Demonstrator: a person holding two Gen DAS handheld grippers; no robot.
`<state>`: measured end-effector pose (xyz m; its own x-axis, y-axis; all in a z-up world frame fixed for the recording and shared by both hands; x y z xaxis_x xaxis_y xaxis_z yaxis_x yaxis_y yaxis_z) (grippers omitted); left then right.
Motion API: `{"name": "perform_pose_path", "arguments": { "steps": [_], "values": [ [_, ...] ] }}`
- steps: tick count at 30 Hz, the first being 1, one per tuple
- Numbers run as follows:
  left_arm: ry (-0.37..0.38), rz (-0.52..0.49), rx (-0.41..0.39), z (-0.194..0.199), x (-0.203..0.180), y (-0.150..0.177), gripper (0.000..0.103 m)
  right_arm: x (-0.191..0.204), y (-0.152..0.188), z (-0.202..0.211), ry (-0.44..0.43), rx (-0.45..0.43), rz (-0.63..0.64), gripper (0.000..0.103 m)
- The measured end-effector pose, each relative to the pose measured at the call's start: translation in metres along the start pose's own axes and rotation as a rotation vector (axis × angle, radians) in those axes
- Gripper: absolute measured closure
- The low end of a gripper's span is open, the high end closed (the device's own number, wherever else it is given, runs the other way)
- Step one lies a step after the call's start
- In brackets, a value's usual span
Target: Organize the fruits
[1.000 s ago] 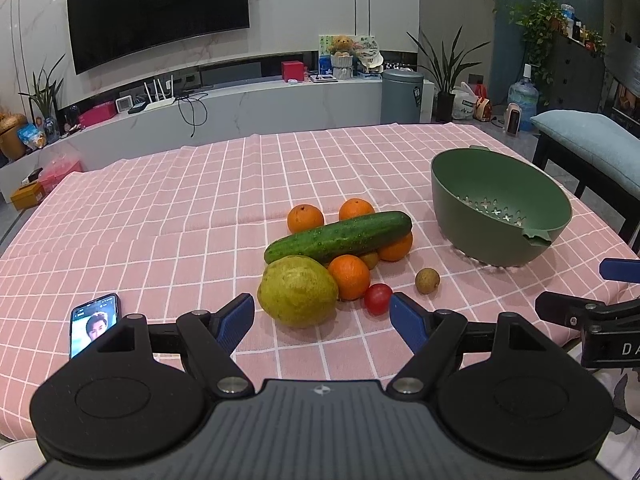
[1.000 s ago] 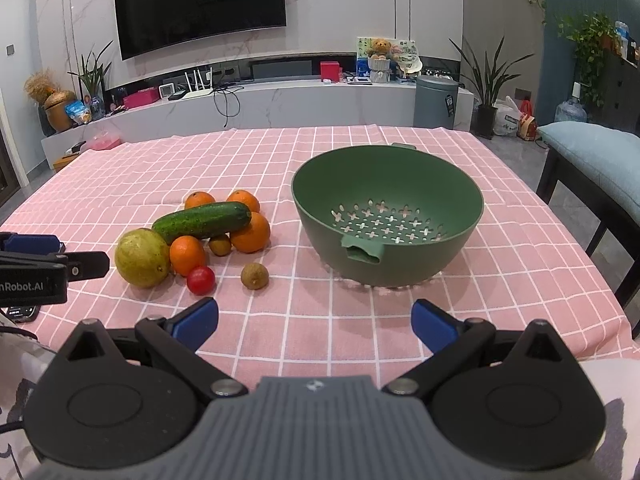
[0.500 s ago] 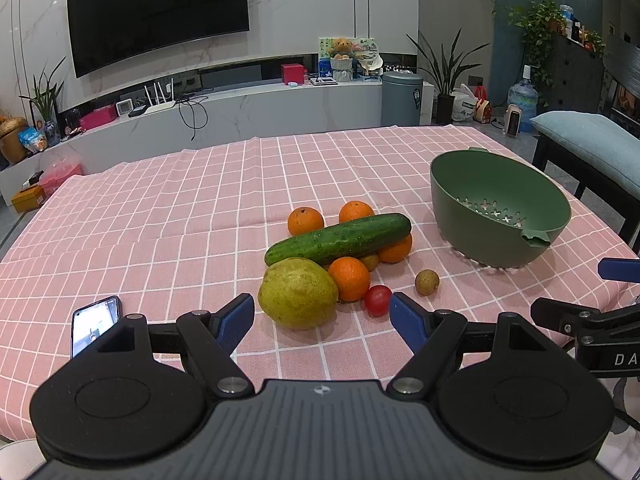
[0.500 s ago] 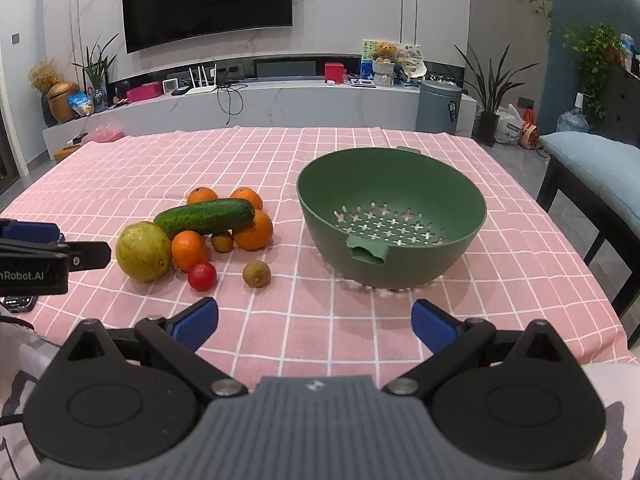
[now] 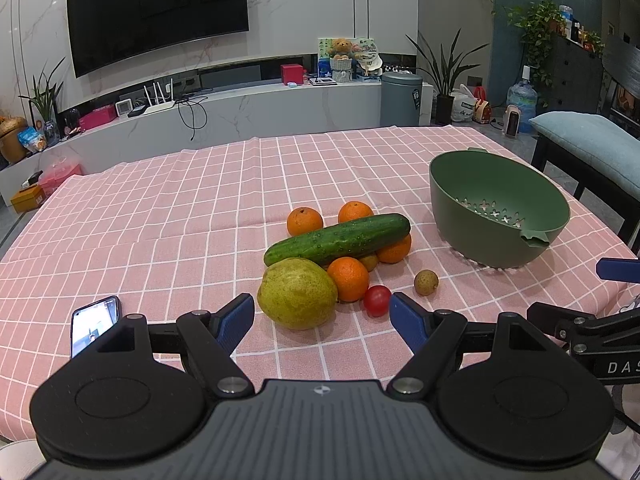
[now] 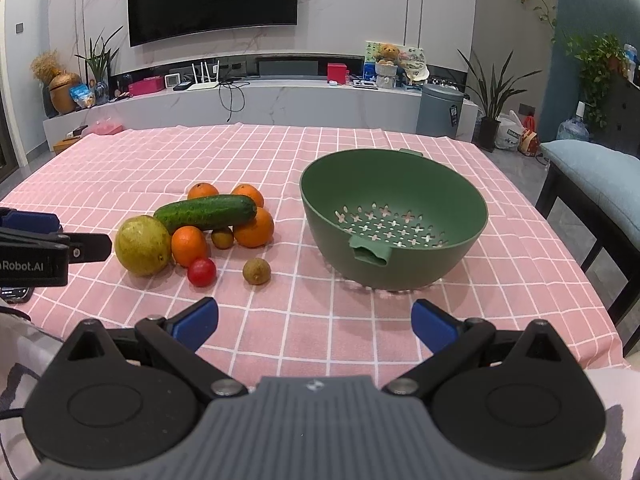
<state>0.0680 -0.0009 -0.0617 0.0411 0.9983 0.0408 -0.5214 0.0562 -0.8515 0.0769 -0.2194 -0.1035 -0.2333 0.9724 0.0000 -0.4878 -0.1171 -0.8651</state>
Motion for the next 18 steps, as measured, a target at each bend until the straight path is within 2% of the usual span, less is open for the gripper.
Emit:
{"name": "perform_pose_path", "arguments": {
  "steps": [18],
  "values": [
    [0.001, 0.0, 0.0, 0.0002, -0.0005, 0.0005, 0.013, 0.0005, 0.0011, -0.0013, 0.002, 0.006, 0.006, 0.004]
  ]
}}
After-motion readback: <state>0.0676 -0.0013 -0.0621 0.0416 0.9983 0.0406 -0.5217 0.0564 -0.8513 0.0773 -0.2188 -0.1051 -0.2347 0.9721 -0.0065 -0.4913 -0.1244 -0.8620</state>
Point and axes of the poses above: each gripper's, at about its wrist camera, not at the fingertips, and z roughly against the way its jaws point, x to its left, y to its underside, the point moved 10 cm from there along -z, roughly the way its jaws point, and after that the axes turned 8 degrees about -x, right-handed, at the moved point
